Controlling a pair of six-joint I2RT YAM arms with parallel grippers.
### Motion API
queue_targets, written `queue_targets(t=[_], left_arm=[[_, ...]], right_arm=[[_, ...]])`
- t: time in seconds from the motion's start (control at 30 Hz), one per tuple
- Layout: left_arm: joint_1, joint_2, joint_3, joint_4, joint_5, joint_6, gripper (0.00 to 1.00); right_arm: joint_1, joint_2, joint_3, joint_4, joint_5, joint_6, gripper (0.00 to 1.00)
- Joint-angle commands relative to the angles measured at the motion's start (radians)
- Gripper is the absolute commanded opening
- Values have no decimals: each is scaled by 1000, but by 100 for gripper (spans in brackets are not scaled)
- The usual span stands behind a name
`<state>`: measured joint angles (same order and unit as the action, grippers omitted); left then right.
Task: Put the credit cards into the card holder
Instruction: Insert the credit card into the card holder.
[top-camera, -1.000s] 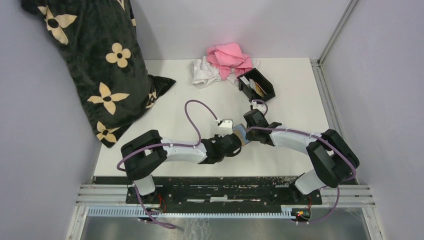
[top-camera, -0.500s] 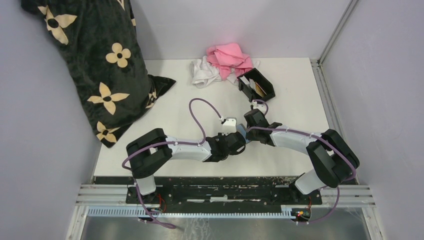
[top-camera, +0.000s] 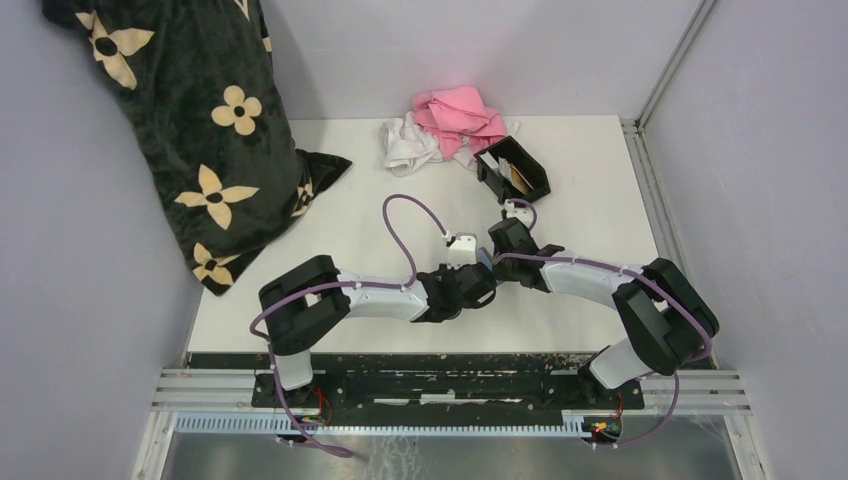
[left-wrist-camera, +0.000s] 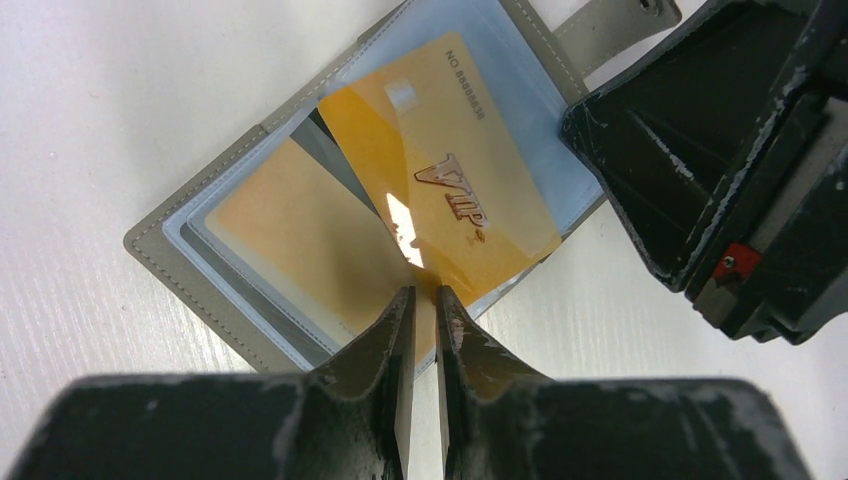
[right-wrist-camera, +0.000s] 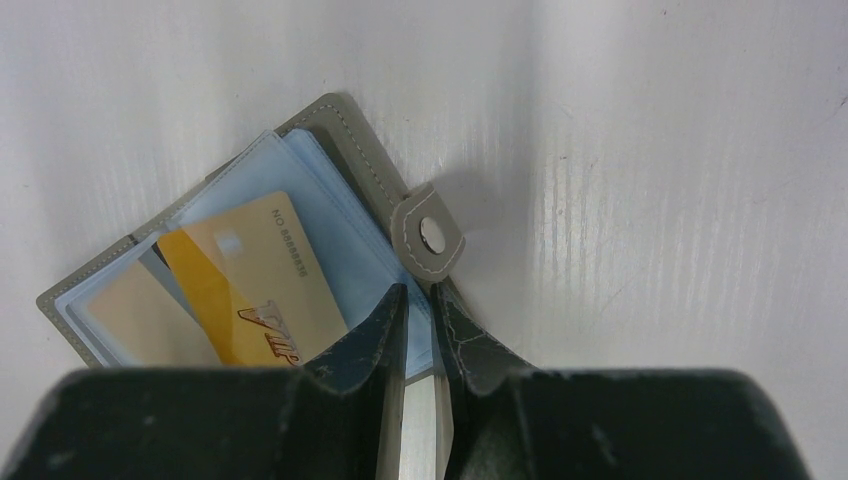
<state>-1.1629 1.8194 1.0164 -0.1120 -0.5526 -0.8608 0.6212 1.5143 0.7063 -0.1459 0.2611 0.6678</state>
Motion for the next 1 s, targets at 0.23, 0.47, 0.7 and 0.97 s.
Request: queue_targets(t=[0.23,0.47,0.7,0.97], left_arm=[[0,30,58,4,-52,25,20],[-1,12,47,13,-58,-7,20],[-1,-16,20,23,-78,-34,20],[-1,-22,15,-13,-109,-75,19]], right_arm=[[-2,33,-19,6,-23,13,20],[-4,33,-21,6,-25,15,20],[-3,-13,-19,-13,-17,2,20],[1,-126,-23,-72,-11,-17,28]])
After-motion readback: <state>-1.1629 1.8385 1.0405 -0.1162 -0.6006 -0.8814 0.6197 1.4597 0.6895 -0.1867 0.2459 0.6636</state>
